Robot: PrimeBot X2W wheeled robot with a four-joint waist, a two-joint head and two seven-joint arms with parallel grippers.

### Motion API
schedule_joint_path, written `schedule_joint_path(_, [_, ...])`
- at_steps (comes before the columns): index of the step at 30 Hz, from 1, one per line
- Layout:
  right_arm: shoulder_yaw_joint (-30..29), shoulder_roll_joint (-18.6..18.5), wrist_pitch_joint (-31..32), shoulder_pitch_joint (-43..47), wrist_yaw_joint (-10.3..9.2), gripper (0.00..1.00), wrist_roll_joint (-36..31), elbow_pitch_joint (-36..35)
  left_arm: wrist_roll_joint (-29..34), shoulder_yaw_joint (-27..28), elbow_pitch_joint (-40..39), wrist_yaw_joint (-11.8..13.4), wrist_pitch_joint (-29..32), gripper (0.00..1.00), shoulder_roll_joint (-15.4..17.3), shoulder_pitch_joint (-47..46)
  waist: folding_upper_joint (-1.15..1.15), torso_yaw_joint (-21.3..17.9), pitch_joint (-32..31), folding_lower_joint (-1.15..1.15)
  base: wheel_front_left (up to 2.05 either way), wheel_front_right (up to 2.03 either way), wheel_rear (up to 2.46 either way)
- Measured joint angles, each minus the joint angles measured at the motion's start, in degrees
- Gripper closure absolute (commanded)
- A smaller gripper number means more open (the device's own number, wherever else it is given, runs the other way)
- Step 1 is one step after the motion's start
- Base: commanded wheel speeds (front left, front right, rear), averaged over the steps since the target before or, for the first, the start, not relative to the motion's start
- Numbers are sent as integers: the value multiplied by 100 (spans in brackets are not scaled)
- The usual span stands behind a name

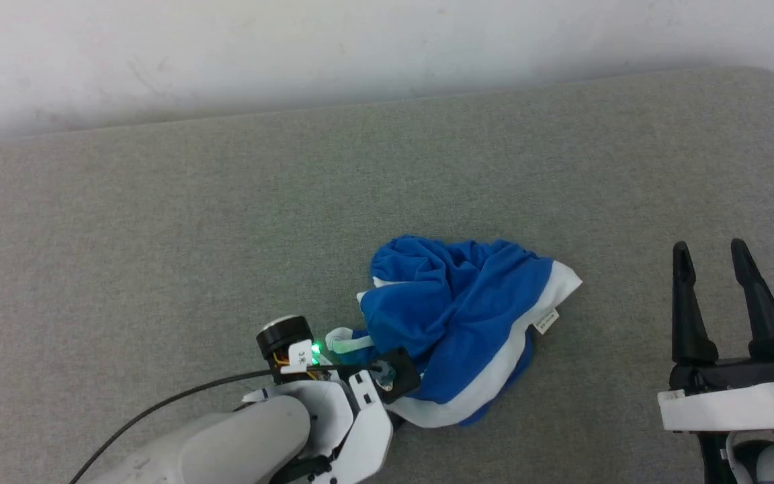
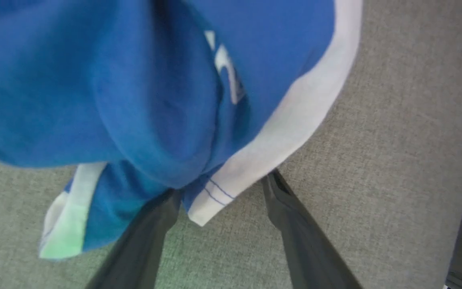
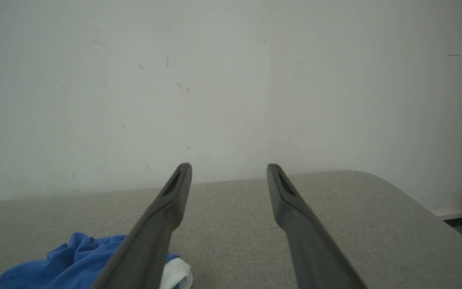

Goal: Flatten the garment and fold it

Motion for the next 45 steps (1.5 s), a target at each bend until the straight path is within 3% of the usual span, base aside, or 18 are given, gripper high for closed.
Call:
schedule_joint_path(1, [-9,0,0,1,0,0,0,2,-12,-22,32,-8,-43,100,-3,-35,0,-14,16,0,0,0,0])
schedule_joint_path(6, [-77,-2,0,12,-1,0,2,31,-10,79,175,102,-725,100,65,-73,1,22,-36,1,0,0,0])
schedule_joint_path(12, [-88,-1,0,94,-1,0,15,36,-249,812,92,866,-1475,100,652,5,1,216,-230,0,0,0,0])
schedule_joint_path(18, [-26,-1,0,130,-1,0,14,56,-657,1146,314,1302,-1649,100,1183,622,1,404,-385,0,0,0,0])
schedule_joint_path(23, [80,-2,0,170,-1,0,-44,123,-985,1212,615,1471,-1791,100,1163,1143,1,459,-504,0,0,0,0])
schedule_joint_path(25, [113,3,0,185,0,0,-174,126,-1103,1327,609,1566,-2031,0,1073,1262,1,474,-573,0,0,0,0])
schedule_joint_path(28, [83,0,0,171,0,0,-368,74,-1129,1526,520,1760,-2538,0,985,1365,1,503,-700,0,0,0,0])
schedule_joint_path(32, [292,-86,0,-85,0,0,-856,40,-1213,2025,314,2347,-3411,0,956,1608,1,546,-885,-1,0,0,0])
schedule_joint_path(36, [749,-639,0,-468,0,0,-1037,164,-1115,2681,2,2980,-3680,0,956,2048,1,593,-1051,-1,0,0,0])
schedule_joint_path(39, [1263,-1192,0,-700,0,0,-898,483,-668,3462,-675,3310,-3688,0,790,2462,1,646,-1135,-1,0,0,0])
schedule_joint_path(42, [1919,-1756,37,-931,1,0,-491,946,-57,4152,-1288,3545,-3688,0,510,2941,1,696,-1197,-1,0,0,0])
schedule_joint_path(45, [2738,-2290,537,-1309,1,0,118,1182,508,4700,-1683,3669,-3688,0,245,3434,1,723,-1214,-1,0,0,0])
